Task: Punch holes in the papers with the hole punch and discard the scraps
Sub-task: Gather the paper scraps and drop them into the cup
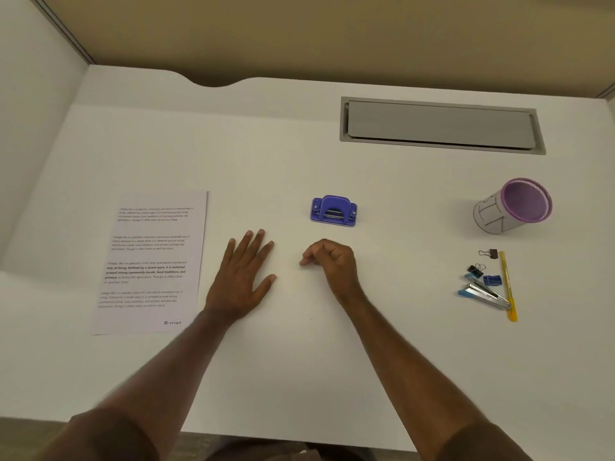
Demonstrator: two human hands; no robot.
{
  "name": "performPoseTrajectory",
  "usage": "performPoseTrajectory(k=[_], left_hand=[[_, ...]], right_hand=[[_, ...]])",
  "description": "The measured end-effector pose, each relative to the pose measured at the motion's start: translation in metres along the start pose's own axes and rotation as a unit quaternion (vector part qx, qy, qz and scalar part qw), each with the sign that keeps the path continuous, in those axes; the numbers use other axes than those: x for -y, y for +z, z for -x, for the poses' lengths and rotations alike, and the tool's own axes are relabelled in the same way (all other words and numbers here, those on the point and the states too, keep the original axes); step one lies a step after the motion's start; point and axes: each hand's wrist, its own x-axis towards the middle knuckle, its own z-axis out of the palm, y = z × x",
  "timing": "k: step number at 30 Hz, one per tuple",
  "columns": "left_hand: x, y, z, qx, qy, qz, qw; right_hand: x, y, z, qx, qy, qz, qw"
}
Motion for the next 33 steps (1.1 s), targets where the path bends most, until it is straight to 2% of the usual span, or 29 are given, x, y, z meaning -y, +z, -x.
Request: performPoseTrajectory(k=[4, 9, 15, 18, 23, 26, 30, 33], left_hand=[[0.000, -0.001, 0.000, 0.003, -0.001, 0.003, 1.000], [-0.001, -0.001, 0.000, 0.001, -0.005, 0.008, 1.000], [-0.004, -0.003, -0.001, -0.008, -0.008, 0.013, 1.000], [-0.003, -0.004, 0.001, -0.012, -0.009, 0.015, 1.000], [-0.004, -0.006, 0.000, -0.010, -0.009, 0.018, 1.000], [-0.003, -0.005, 0.000, -0.013, -0.008, 0.020, 1.000], [-0.002, -0.003, 0.000, -0.019, -0.008, 0.026, 0.999], [-0.002, -0.002, 0.000, -0.016, -0.008, 0.030, 0.999]], right_hand=[[0.006, -0.004, 0.007, 0.080, 0.039, -0.021, 0.996], [0.018, -0.034, 0.027, 0.029, 0.051, -0.101, 0.993], [0.001, -0.033, 0.094, 0.093, 0.145, -0.078, 0.982], [-0.007, -0.008, 0.109, 0.080, 0.122, -0.083, 0.986], [0.000, 0.012, 0.076, -0.042, 0.054, -0.080, 0.994], [0.002, 0.009, 0.052, -0.076, 0.032, -0.095, 0.992], [-0.002, 0.010, 0.055, -0.068, 0.029, -0.090, 0.993], [-0.007, 0.035, 0.074, 0.009, 0.020, -0.095, 0.995]])
